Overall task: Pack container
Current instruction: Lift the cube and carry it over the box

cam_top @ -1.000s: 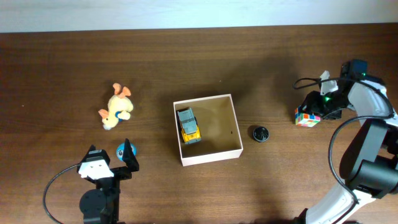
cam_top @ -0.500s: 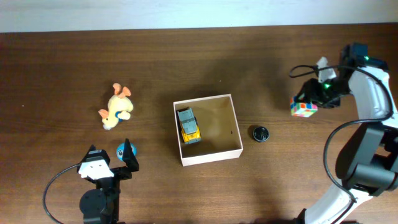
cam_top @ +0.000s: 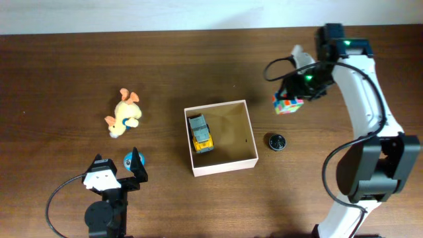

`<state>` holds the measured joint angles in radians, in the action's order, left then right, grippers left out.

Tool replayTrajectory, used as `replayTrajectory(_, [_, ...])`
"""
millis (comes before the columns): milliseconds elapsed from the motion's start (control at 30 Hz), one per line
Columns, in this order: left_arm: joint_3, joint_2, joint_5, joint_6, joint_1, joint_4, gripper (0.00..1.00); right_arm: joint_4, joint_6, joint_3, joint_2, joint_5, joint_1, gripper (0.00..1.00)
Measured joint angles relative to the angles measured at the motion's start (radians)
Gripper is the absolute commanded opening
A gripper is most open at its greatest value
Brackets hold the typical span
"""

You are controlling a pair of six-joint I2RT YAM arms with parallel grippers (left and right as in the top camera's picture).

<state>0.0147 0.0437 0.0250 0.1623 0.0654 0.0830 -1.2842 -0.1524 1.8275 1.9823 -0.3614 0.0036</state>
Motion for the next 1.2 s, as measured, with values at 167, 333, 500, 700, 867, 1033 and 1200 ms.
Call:
replayTrajectory(167, [0.000,0.000,0.000,0.000,0.000,0.000,0.99,-0.060,0.000,0.057,0.000,-0.001,0.094,0.41])
replayTrajectory(333, [0.000,0.000,0.000,0.000,0.000,0.000,0.99,-0.103,0.000,0.086,0.000,-0.004,0.177,0.41])
replayTrajectory(500, [0.000,0.000,0.000,0.000,0.000,0.000,0.99,-0.124,0.000,0.088,0.000,-0.004,0.253,0.40])
replayTrajectory(700, [0.000,0.000,0.000,0.000,0.000,0.000,0.99,-0.126,0.000,0.088,0.000,-0.004,0.318,0.41])
replayTrajectory(867, [0.000,0.000,0.000,0.000,0.000,0.000,0.99,-0.119,0.000,0.088,0.000,-0.003,0.360,0.41])
replayTrajectory(1033, [0.000,0.000,0.000,0.000,0.000,0.000,0.99,-0.081,0.000,0.087,0.000,-0.003,0.377,0.41])
replayTrajectory(1200, [0.000,0.000,0.000,0.000,0.000,0.000,0.99,-0.046,0.022,0.087,0.000,0.005,0.378,0.41])
